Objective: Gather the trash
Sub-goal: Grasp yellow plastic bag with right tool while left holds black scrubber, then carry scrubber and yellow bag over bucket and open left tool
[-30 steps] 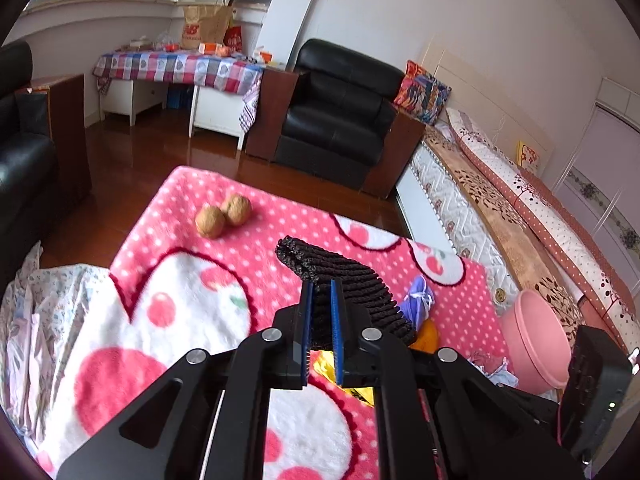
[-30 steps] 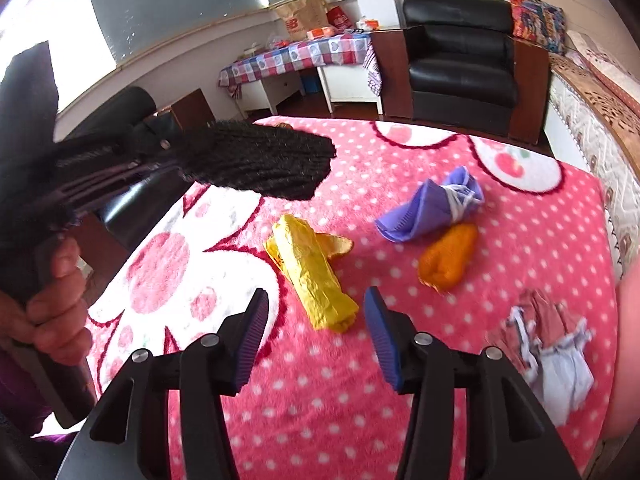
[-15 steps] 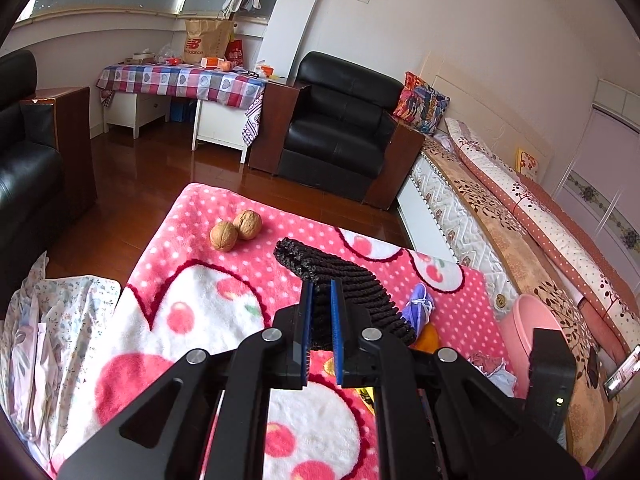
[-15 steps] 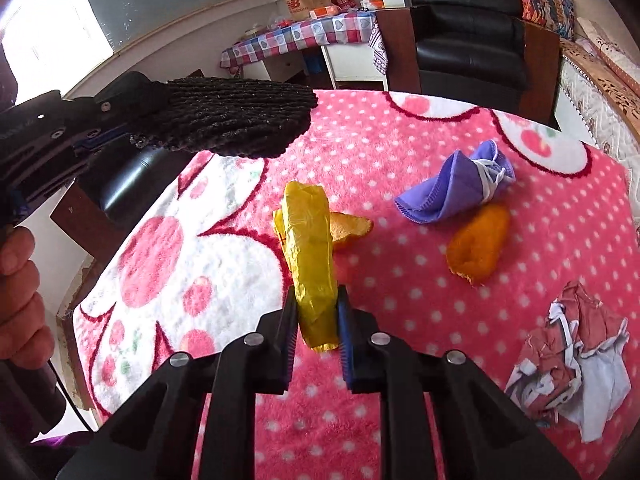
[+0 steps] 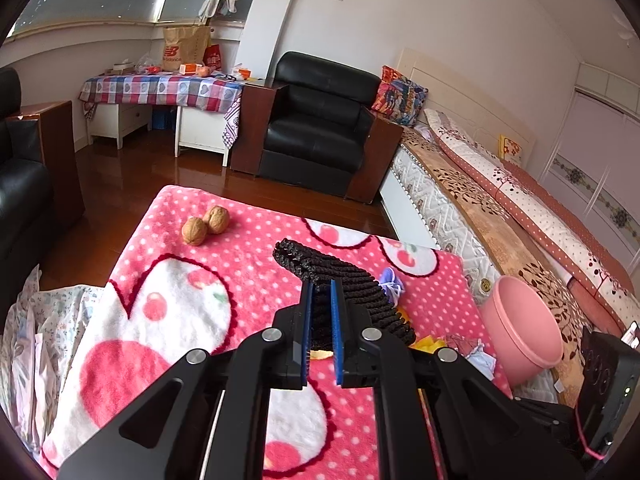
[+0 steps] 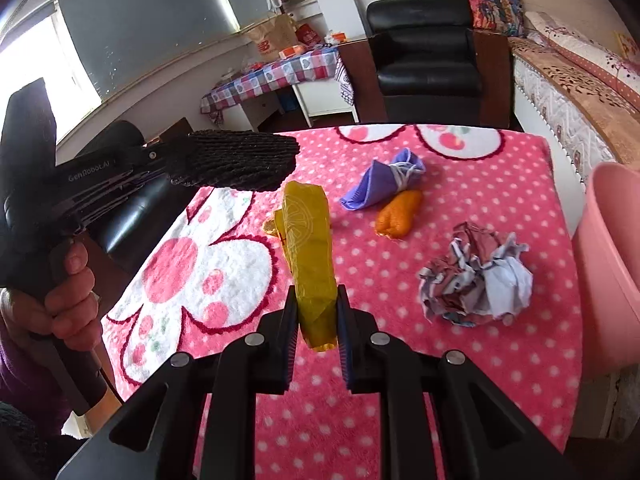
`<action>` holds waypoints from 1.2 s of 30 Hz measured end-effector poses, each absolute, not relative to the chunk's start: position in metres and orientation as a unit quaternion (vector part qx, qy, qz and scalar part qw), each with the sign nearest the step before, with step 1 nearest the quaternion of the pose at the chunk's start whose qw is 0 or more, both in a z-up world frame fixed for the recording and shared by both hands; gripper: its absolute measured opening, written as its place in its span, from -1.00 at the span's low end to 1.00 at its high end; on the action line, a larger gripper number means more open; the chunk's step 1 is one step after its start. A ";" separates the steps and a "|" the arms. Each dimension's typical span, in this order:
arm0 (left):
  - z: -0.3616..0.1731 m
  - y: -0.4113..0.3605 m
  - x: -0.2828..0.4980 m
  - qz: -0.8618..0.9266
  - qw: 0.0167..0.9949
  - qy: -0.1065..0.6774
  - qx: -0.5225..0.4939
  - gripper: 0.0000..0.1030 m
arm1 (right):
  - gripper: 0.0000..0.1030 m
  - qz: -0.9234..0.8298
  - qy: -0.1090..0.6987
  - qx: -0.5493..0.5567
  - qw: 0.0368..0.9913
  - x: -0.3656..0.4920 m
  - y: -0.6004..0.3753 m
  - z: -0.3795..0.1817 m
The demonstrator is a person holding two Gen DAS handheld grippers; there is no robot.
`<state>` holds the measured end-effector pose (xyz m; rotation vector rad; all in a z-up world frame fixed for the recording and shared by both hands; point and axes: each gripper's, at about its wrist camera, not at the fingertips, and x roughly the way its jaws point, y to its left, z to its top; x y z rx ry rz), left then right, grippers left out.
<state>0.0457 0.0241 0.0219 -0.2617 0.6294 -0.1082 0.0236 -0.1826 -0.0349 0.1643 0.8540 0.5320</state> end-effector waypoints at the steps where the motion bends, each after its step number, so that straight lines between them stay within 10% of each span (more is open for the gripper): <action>1: 0.022 0.022 0.045 -0.056 0.941 0.310 -0.126 -0.84 | -0.67 0.248 0.406 0.084 0.876 0.021 -0.189 -0.034; 36: 0.033 -0.218 0.075 -0.265 0.916 0.301 -0.005 -0.84 | -0.67 -0.009 0.323 0.220 0.920 0.007 -0.436 -0.012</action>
